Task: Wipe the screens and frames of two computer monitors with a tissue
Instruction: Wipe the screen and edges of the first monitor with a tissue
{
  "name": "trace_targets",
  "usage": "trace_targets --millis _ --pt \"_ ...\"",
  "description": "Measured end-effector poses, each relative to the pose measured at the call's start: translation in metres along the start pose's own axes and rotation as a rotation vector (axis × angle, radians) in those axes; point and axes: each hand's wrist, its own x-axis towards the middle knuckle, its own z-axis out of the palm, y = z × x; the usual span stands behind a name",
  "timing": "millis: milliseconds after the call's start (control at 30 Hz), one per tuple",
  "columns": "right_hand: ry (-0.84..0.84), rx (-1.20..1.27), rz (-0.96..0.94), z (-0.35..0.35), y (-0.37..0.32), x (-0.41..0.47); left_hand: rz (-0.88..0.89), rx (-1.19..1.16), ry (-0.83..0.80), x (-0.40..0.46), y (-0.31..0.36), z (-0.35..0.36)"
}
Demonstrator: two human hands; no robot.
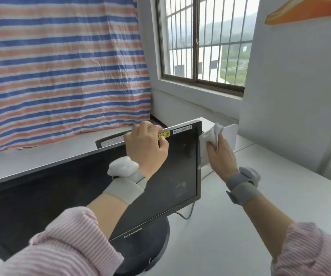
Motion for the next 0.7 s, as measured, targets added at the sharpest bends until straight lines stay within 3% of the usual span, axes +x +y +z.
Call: trace_targets --millis 167,267,333,400,467,500,567,700 --pt "0.252 0.049 -0.178 0.009 -0.007 0.039 -0.062 0.162 -0.099 0.010 -0.015 0.011" --pt "0.219 0.080 -0.347 0.041 -0.006 0.035 -0.036 0.147 -0.043 0.007 -0.016 0.017" --pt "0.061 0.091 -0.507 0.068 0.002 0.013 -0.040 0.136 -0.014 0.007 -0.017 0.018" --pt "-0.240 0.107 -0.615 0.087 0.015 -0.017 -0.040 0.132 -0.008 0.008 -0.017 0.019" --pt "-0.523 0.051 -0.599 0.095 0.025 -0.037 -0.025 0.127 -0.005 0.008 -0.017 0.020" --pt "-0.569 -0.004 -0.575 0.094 0.029 -0.041 -0.022 0.122 -0.012 0.006 -0.017 0.019" --pt "-0.436 -0.005 -0.496 0.083 0.029 -0.037 -0.024 0.108 -0.035 0.004 -0.018 0.017" --pt "0.178 0.198 -0.232 0.047 0.003 -0.001 -0.007 0.067 -0.087 0.002 -0.018 0.010"
